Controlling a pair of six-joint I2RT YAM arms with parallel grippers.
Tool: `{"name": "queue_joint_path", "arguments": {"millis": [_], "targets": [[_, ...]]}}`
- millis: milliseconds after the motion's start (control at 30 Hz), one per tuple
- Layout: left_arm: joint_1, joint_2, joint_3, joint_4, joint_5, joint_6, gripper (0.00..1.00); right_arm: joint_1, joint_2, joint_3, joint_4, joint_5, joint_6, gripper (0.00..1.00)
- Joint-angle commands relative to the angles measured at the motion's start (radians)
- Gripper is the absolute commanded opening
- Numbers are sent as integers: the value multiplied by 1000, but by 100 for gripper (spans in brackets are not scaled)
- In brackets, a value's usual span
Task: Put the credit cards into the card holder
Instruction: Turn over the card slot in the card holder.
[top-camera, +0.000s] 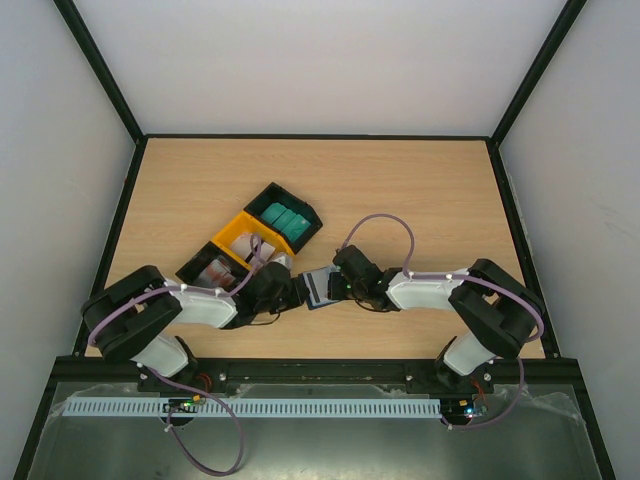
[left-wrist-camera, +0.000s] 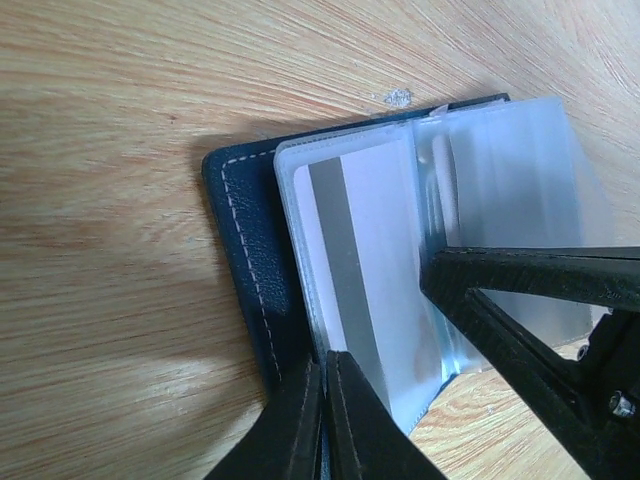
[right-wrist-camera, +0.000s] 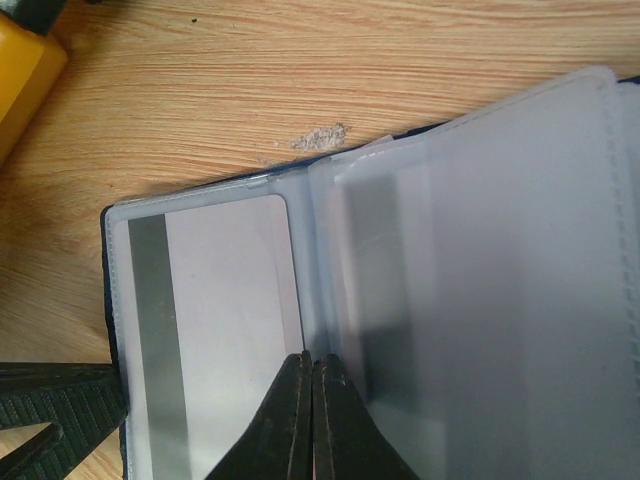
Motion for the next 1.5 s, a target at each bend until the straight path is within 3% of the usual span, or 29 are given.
{"name": "queue_joint_path", "arguments": {"millis": [0,900,1167,1467], "targets": [[8,18,-14,24,2,-11,5,0,39,-34,-54,-7,-3,2],[9,3,-35,44,-2,-15,4,-1,55,-32,-45,-23,-9,2],[10,12,-26,50,-5,3,10,2,-26,-26,-48,-43,-149,23],[9,-22,-17,35,-47,10,14,13,-29,20,-91,-22,-142,28]]}}
